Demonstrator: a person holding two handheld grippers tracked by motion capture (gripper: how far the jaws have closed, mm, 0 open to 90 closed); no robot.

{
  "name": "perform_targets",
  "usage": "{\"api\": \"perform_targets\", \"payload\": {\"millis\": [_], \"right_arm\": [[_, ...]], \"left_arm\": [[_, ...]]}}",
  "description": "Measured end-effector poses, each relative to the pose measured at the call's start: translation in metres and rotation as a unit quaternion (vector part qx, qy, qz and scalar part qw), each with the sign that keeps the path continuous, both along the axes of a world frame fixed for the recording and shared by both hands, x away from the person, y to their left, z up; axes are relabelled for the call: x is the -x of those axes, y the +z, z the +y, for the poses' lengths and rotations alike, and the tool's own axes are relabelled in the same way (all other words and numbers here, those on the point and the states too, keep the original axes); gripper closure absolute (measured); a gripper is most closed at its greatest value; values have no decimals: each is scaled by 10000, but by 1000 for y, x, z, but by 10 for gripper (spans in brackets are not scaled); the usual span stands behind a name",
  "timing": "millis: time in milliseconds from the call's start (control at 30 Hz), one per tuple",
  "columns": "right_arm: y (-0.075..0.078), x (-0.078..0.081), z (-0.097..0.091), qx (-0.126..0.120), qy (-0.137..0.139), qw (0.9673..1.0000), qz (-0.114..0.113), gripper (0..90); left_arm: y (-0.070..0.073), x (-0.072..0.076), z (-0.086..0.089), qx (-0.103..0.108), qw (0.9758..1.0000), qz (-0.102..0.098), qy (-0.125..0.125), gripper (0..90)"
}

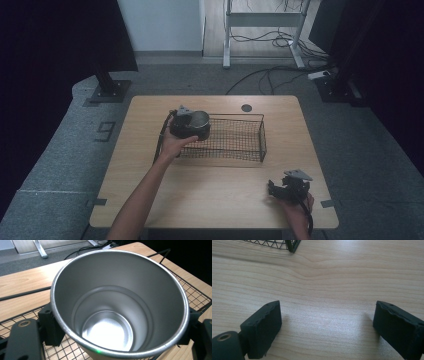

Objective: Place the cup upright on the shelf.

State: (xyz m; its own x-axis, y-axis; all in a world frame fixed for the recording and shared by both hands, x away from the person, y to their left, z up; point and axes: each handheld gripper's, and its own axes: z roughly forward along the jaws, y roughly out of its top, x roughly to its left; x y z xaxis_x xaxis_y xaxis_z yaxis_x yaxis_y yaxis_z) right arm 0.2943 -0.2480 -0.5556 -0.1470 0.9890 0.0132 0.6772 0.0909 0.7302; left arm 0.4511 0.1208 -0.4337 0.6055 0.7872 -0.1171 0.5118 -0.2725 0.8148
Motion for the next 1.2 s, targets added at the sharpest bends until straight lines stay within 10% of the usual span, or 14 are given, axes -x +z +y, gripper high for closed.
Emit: {"api": "perform_targets", "payload": {"millis": [1200], "right_arm": [[0, 0, 0, 7, -11, 10000, -18, 89]], "left_arm": [[-44, -15, -12, -309, 9976, 575, 239, 183]]}}
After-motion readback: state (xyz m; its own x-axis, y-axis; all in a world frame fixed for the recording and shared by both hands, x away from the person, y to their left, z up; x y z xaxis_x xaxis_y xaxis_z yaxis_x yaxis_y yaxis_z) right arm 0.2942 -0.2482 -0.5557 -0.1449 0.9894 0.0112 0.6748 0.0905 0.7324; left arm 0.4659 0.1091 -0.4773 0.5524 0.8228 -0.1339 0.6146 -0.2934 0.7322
